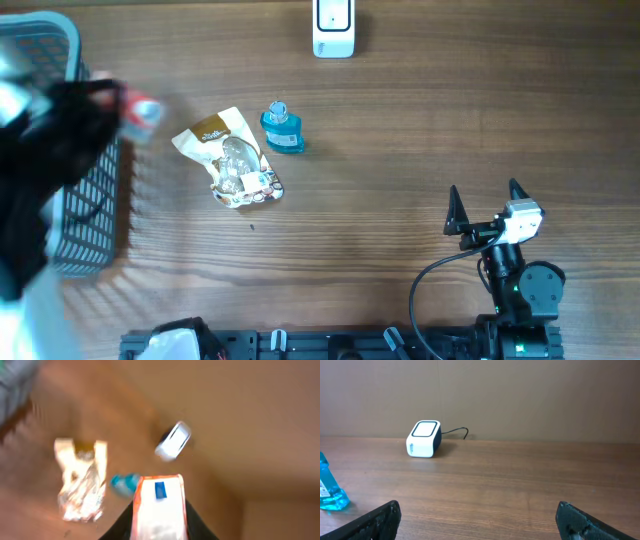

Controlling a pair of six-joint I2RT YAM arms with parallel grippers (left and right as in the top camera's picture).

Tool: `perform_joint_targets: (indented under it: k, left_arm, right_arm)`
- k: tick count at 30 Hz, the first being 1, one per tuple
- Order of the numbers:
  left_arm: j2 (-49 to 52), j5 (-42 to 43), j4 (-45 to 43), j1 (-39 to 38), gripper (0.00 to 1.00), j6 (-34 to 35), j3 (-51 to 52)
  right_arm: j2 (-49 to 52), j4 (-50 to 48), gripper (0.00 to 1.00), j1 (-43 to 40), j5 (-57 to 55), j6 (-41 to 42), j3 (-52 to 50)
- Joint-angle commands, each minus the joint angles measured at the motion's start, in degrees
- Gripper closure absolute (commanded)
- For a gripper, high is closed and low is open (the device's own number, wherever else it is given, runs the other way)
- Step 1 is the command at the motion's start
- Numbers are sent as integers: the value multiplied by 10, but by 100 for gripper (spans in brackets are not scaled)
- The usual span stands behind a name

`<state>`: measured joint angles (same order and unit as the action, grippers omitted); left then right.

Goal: Scan the item barcode
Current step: 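Place the red-white box on the table near the scanner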

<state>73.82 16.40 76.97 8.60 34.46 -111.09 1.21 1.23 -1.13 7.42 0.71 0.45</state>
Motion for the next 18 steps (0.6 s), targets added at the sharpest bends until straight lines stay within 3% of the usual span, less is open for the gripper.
perform_joint_targets:
  k: [1, 4, 9, 14, 18]
  left_arm:
    - [89, -101, 30, -111, 79, -88, 45]
    - [163, -298, 23, -162, 69, -67, 102]
    - [280, -263, -153, -162, 78, -60, 224]
    - [332, -270, -226, -152, 76, -52, 231]
    - [333, -269, -354, -133, 74, -52, 231]
  right_arm:
    - [-3, -3, 0, -1, -4, -7, 5]
    - [-3, -3, 0, -1, -4, -7, 5]
    - [-3, -3, 0, -1, -4, -7, 5]
    - [-3, -3, 0, -1, -4, -7, 5]
    - [-3, -3, 0, -1, -4, -7, 5]
